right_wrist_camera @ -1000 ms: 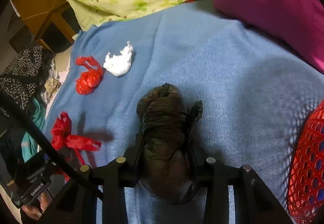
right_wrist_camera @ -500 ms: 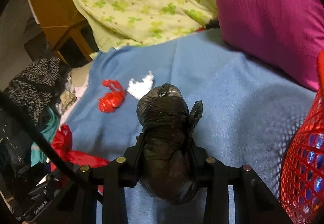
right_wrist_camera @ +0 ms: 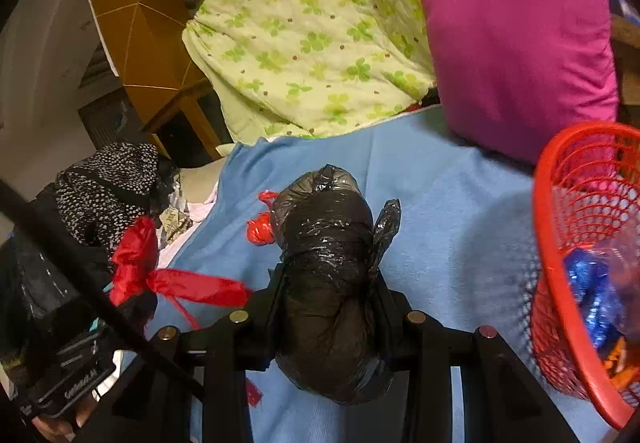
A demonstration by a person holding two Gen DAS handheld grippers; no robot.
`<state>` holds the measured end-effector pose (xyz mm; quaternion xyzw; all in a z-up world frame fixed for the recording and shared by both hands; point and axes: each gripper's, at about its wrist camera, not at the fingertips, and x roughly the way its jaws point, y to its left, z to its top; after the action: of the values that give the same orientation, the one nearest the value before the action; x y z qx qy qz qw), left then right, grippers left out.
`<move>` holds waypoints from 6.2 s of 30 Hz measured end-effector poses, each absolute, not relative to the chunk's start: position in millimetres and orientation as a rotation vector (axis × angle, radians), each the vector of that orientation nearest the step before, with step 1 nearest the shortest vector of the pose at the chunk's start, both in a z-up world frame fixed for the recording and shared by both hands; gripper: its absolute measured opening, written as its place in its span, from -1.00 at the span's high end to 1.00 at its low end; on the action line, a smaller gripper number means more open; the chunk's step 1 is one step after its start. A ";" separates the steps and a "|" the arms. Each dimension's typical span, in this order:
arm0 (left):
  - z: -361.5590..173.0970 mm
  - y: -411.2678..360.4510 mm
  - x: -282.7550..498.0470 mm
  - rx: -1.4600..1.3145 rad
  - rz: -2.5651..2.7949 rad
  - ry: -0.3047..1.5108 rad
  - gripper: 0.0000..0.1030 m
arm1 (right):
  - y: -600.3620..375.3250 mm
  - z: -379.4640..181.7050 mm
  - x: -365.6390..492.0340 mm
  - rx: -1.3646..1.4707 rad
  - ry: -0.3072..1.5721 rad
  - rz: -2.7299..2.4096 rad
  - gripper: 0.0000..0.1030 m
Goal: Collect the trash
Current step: 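Lift the black bag with the right tool while the left tool lifts the red ribbon bundle, then carry the black bag with the right tool while the left tool carries the ribbon bundle toward the basket, then lower both held items into the red basket and open both tools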
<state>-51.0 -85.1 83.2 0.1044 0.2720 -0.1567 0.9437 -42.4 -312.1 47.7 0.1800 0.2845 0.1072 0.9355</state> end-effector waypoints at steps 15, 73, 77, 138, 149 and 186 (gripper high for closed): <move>115.1 -95.4 -82.8 0.229 -0.309 0.488 0.37 | -328.8 97.7 -95.9 0.339 0.497 0.209 0.22; 120.9 -101.9 -81.0 0.272 -0.331 0.511 0.36 | -353.3 107.6 -135.2 0.416 0.431 0.180 0.22; 119.6 -103.0 -79.2 0.272 -0.334 0.516 0.36 | -354.5 107.9 -137.8 0.416 0.428 0.175 0.22; 131.3 -172.5 -92.2 0.380 -0.432 0.480 0.36 | -437.5 99.8 -172.1 0.553 0.360 0.054 0.22; 133.8 -194.7 -98.0 0.417 -0.462 0.465 0.36 | -460.4 99.9 -185.6 0.598 0.331 0.011 0.22; 154.3 -275.7 -91.6 0.401 -0.622 0.463 0.36 | -531.9 86.0 -225.0 0.733 0.268 -0.144 0.21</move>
<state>-91.6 -275.7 154.3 0.1940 0.2244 -0.3012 0.9062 -225.0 -531.9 86.0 0.3571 0.1306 -0.0700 0.9222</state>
